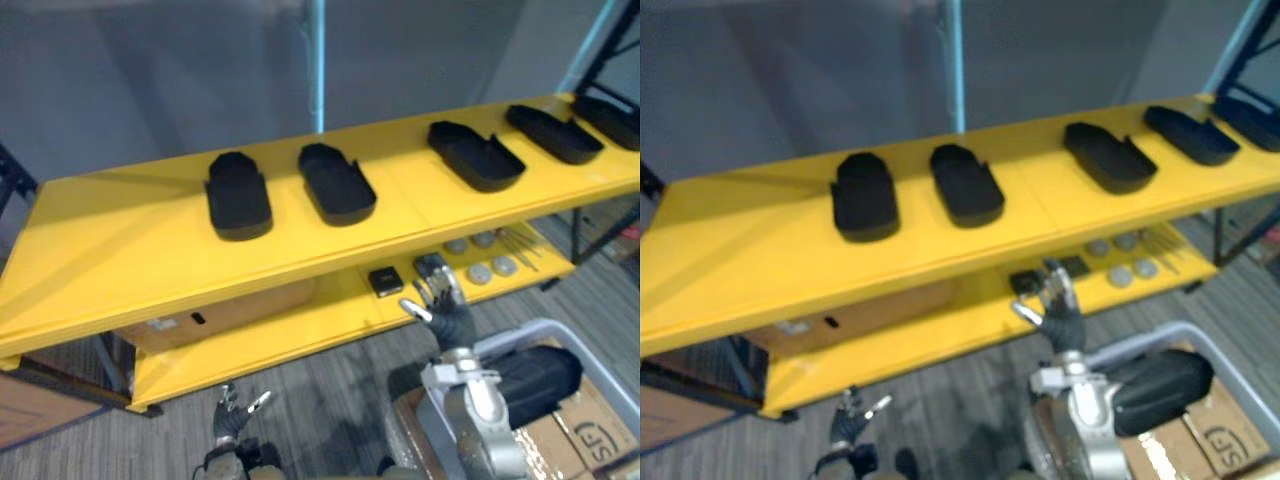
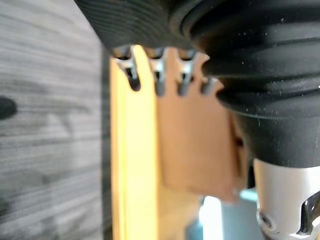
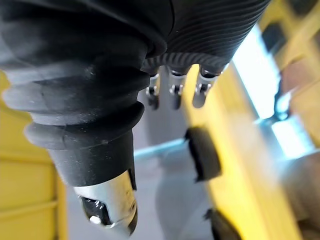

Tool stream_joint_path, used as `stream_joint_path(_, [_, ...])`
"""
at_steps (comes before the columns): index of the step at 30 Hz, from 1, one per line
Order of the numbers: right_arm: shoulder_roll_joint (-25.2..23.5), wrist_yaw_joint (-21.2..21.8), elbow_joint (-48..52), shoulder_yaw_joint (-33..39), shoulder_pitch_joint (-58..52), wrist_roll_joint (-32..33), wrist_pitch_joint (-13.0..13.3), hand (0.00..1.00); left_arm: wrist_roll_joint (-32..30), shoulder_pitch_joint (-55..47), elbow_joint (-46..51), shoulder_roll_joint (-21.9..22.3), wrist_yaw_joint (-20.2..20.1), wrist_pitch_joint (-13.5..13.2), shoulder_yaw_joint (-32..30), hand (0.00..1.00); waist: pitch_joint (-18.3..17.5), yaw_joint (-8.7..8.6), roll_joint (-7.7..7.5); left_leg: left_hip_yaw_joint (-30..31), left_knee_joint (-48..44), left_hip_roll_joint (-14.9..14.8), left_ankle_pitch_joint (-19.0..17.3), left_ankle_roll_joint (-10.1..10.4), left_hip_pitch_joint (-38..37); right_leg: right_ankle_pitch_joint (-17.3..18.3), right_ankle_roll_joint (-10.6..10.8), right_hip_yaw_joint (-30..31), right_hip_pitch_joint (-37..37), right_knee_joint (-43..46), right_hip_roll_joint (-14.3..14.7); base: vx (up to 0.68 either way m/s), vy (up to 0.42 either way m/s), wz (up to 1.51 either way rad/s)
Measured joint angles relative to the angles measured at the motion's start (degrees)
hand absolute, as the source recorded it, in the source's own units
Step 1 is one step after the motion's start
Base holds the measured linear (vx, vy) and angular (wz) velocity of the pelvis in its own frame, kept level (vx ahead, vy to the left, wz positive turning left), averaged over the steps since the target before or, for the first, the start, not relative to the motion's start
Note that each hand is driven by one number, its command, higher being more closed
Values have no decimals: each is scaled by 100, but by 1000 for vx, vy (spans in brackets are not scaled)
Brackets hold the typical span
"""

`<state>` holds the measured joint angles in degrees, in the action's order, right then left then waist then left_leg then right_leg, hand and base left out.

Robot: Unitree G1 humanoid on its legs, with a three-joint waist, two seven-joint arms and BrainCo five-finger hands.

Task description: Walk over and take plastic housings, then place them on the shelf

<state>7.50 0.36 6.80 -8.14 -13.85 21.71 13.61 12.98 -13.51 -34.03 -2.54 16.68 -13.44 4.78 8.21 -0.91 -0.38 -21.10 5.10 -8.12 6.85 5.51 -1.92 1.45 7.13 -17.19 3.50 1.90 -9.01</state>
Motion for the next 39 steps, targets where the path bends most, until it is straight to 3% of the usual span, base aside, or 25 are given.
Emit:
stream_joint_path(3, [-170, -220, -373, -87, 38, -246, 28, 0, 12, 0, -9, -113, 29, 282, 45, 0, -43, 8, -66, 2, 0, -15, -2, -2, -3, 0, 1, -20, 40, -42, 0, 13, 3, 4])
stream_joint_path(5, [-266, -855, -696, -138, 126, -459, 27, 0, 58, -5, -157, -184, 23, 491, 37, 0, -85, 26, -137, -14, 1, -14, -20, -6, -1, -1, 0, -9, 45, -68, 4, 56, 1, 1])
stream_joint_path(8, [-395, -1453, -793, -32, 152, -460, 1, 0, 62, 0, -504, -210, -20, 652, 33, 0, -111, 21, -179, -148, -1, -15, -40, 22, -22, -112, 5, 147, -20, -63, 0, 72, -2, -18])
stream_joint_path(12, [-516, -1938, -784, 560, -171, -460, -101, 0, 34, 99, -954, -320, -243, 940, 7, 0, -108, -72, -175, -865, -4, -51, -152, 113, -332, -340, -3, 818, -137, -141, 86, 109, 22, -87])
stream_joint_path(15, [-501, -1880, -786, 1051, -601, -413, -15, 0, -55, 190, -1264, -409, -602, 1317, 27, 0, -105, -320, -162, -1373, -6, -101, -272, 216, -657, -367, -8, 1271, -146, -161, 181, 76, 15, -86])
stream_joint_path(17, [-449, -1640, -783, 1240, -872, -299, 180, 0, -51, 303, -1486, -467, -973, 1713, 38, 0, -104, -534, -141, -1665, -7, -151, -339, 288, -860, -382, -21, 1544, -151, -168, 232, 29, 12, -80])
stream_joint_path(20, [-407, -1083, -779, 1261, -992, -8, 294, 0, -60, 472, -1791, -548, -1524, 2131, 45, 0, -112, -695, -109, -1955, -35, -235, -391, 348, -1072, -414, -48, 1786, -165, -213, 354, -18, -15, -54])
stream_joint_path(22, [-370, -645, -772, 1216, -913, 0, 291, 0, -52, 509, -1916, -563, -1667, 2156, 19, 0, -129, -681, -100, -1919, -82, -252, -419, 390, -1112, -421, -59, 1907, -185, -293, 433, -40, -60, -43])
stream_joint_path(24, [-205, -353, -784, 1021, -565, -9, 281, 0, 78, 504, -1947, -563, -1741, 2111, -204, 0, -128, -561, -74, -901, -567, -374, -703, 380, -965, -483, -95, 2135, -241, -384, 491, -17, -63, -62])
stream_joint_path(26, [197, -30, -940, 797, 170, 6, 286, 0, 536, 477, -2139, -522, -1788, 1950, -511, 0, -93, -397, 121, 484, -1502, -586, -1437, 247, -566, -589, -99, 2454, -364, -399, 658, -69, 16, -75])
stream_joint_path(28, [410, 29, -1250, 730, 713, 10, 294, 0, 702, 370, -2133, -507, -1801, 1837, -697, 0, -46, -226, 192, 1268, -2221, -549, -1906, 40, -269, -670, -91, 2711, -445, -398, 687, -122, 160, -78])
stream_joint_path(29, [555, -8, -1435, 679, 1042, 90, 301, 0, 673, 249, -2132, -444, -1808, 1714, -709, 0, -38, -92, 349, 1670, -2411, -510, -2263, 6, -173, -685, -95, 2844, -558, -391, 719, -169, 251, -86])
stream_joint_path(30, [623, -46, -1494, 661, 1166, 156, 302, 0, 664, 196, -2150, -395, -1811, 1671, -703, 0, -32, -50, 432, 1762, -2392, -504, -2445, 53, -170, -686, -95, 2831, -620, -392, 728, -163, 275, -75])
stream_joint_path(31, [602, -136, -1535, 684, 1275, 237, 312, 0, 614, 126, -2284, -342, -1831, 1601, -668, 0, -19, 16, 442, 1757, -2374, -412, -2642, 307, -80, -733, -66, 2835, -756, -361, 673, -109, 257, -42])
stream_joint_path(33, [456, -327, -1522, 689, 1120, 238, 335, 0, 561, 82, -2358, -475, -1879, 1524, -688, 0, 119, -11, 231, 1751, -2506, -119, -2693, 197, -59, -898, -3, 2838, -769, -255, 396, -77, 240, -14])
stream_joint_path(36, [198, -455, -1510, 697, 812, 430, 337, 0, 109, 112, -2355, -584, -1918, 1530, -656, 0, 297, -4, 89, 1552, -2985, -45, -2889, 107, 17, -968, 75, 2830, -970, 82, 336, -58, 214, -39])
stream_joint_path(38, [-5, -386, -1481, 671, 569, 460, 337, 0, -87, 151, -2338, -593, -1921, 1603, -635, 0, 346, -6, 69, 1296, -2906, -16, -2890, 69, -129, -1234, -8, 2405, -990, 92, 311, -53, 91, -74])
stream_joint_path(39, [-59, -258, -1448, 561, 346, 441, 338, 0, -200, 170, -2323, -590, -1883, 1649, -640, 0, 356, -28, 86, 1067, -2758, 30, -2821, -68, -257, -1668, -212, 1905, -1035, -29, 309, -48, 61, -66])
